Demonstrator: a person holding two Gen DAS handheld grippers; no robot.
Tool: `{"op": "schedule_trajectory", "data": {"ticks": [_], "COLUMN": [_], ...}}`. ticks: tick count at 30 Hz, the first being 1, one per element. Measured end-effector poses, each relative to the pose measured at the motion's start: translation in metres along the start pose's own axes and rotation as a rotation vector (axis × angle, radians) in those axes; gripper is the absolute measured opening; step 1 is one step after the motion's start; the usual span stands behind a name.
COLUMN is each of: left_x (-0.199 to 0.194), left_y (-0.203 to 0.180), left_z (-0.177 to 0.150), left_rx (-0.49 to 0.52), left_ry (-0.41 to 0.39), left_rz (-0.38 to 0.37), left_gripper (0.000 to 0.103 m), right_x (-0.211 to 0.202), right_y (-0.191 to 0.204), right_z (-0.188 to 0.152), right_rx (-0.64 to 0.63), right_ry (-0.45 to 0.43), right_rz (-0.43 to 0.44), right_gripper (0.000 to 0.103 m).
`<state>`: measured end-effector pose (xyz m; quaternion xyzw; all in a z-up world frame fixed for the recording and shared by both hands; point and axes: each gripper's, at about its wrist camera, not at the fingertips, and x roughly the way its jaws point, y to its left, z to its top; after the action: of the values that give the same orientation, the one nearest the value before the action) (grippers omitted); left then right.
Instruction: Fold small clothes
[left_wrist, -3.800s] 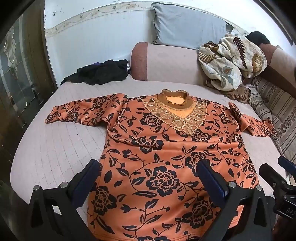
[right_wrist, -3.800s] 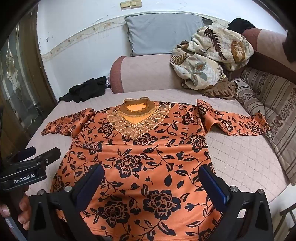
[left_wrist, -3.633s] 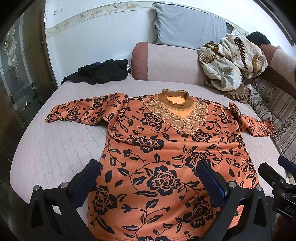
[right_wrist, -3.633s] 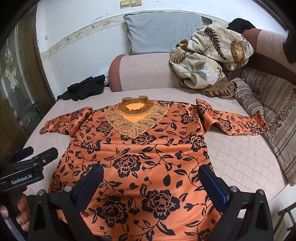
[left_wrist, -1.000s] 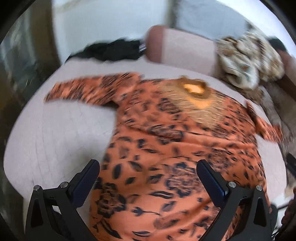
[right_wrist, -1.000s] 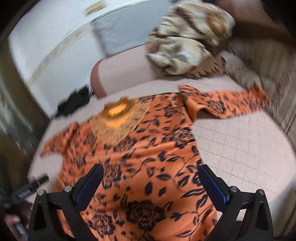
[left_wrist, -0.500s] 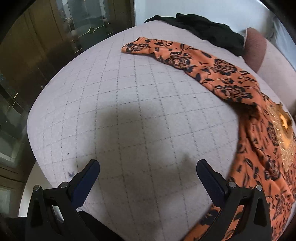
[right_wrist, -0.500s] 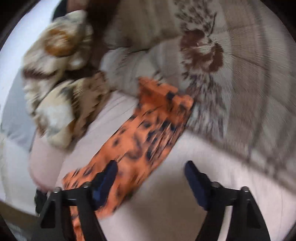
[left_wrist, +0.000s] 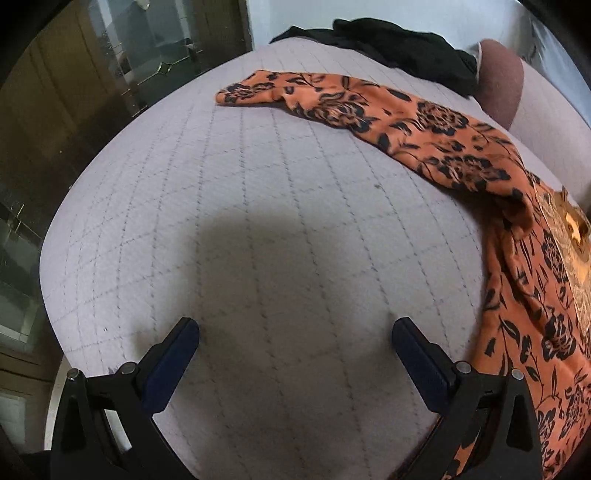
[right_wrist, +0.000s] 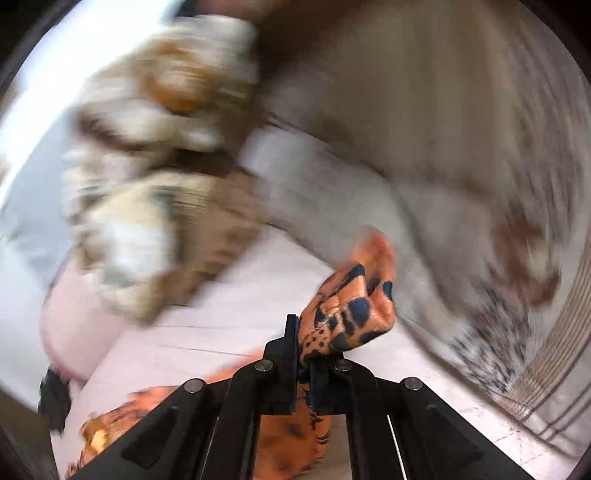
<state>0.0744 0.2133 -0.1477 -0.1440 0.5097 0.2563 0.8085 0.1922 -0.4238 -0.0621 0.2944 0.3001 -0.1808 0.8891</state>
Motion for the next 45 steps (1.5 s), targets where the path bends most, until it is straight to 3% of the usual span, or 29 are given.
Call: {"op": "schedule_trajectory", "data": {"ticks": [5,9,13,15,16,17,18,19,21,22,26,29,32,35,37,39,40,41,42,44,45], "left_x": [-0.001,-0.005,-0.008,-0.010,-0.011,-0.012,-0.014,-0.016,-0.022,-0.026,-0.041,-0.059,-0.072,-0.065,-0.046,-0.011,0.012,0.031,0.040,0.032,0.023], "left_y": [0.019,0.033,0.043,0.050,0.053,0.056,0.058,0.059,0.058,0.055,0.023,-0.033,-0.113,-0.185,-0.219,-0.246,-0.256,-0.260,-0.259,-0.256,-0.257], "left_z": [-0.001,-0.006,-0.007,-0.007,-0.008,-0.009,-0.009,-0.010,-0.009,-0.008,0.002,0.007,0.017,0.033,0.045,0.060,0.065,0.067,0.068,0.074,0.076], "left_rx": [-0.057,-0.101,-0.124,-0.140,-0.145,-0.147,-0.149,-0.148,-0.138,-0.124,-0.049,0.075,0.251,0.370,0.411,0.406,0.399,0.378,0.352,0.334,0.351], "left_ry": [-0.023,-0.037,-0.042,-0.041,-0.041,-0.040,-0.039,-0.042,-0.055,-0.067,-0.101,-0.129,-0.120,-0.090,-0.045,0.041,0.102,0.167,0.175,0.150,0.122], "left_rz": [-0.053,-0.113,-0.145,-0.159,-0.162,-0.162,-0.162,-0.164,-0.163,-0.161,-0.212,-0.343,-0.498,-0.562,-0.565,-0.537,-0.510,-0.485,-0.441,-0.458,-0.451], "left_gripper": [0.103,0.103,0.103,0.103,0.103,0.103,0.103,0.103,0.103,0.103,0.103,0.103,0.103,0.103,0.101,0.093,0.075,0.043,0.032,0.006,0.006], "right_x": [-0.102,-0.162,-0.157,-0.123,-0.098,-0.075,-0.058,-0.026,-0.003,-0.015,-0.047,-0.060,-0.068,-0.074,-0.075,-0.079,-0.078,-0.078,-0.076,-0.070,-0.063], "right_y": [0.140,0.254,0.336,0.364,0.376,0.379,0.378,0.372,0.354,0.346,0.314,0.282,0.237,0.200,0.182,0.164,0.154,0.140,0.134,0.110,0.099], "right_z": [0.008,-0.055,-0.154,-0.210,-0.246,-0.276,-0.296,-0.328,-0.354,-0.352,-0.319,-0.281,-0.254,-0.238,-0.220,-0.211,-0.205,-0.199,-0.196,-0.182,-0.173], "right_rx": [-0.220,-0.402,-0.499,-0.536,-0.580,-0.613,-0.625,-0.628,-0.591,-0.594,-0.545,-0.485,-0.393,-0.349,-0.340,-0.335,-0.329,-0.315,-0.304,-0.255,-0.225], "right_ry": [-0.164,-0.207,-0.081,0.054,0.148,0.241,0.312,0.451,0.558,0.487,0.452,0.381,0.353,0.329,0.313,0.301,0.298,0.293,0.291,0.291,0.294], "right_rz": [0.235,0.398,0.503,0.508,0.496,0.478,0.457,0.410,0.379,0.433,0.511,0.493,0.465,0.440,0.428,0.404,0.393,0.379,0.371,0.358,0.354], "right_gripper": [0.004,0.005,0.008,0.010,0.015,0.038,0.082,0.095,0.095,0.095,0.095,0.095,0.095,0.095,0.095,0.095,0.095,0.095,0.095,0.095,0.095]}}
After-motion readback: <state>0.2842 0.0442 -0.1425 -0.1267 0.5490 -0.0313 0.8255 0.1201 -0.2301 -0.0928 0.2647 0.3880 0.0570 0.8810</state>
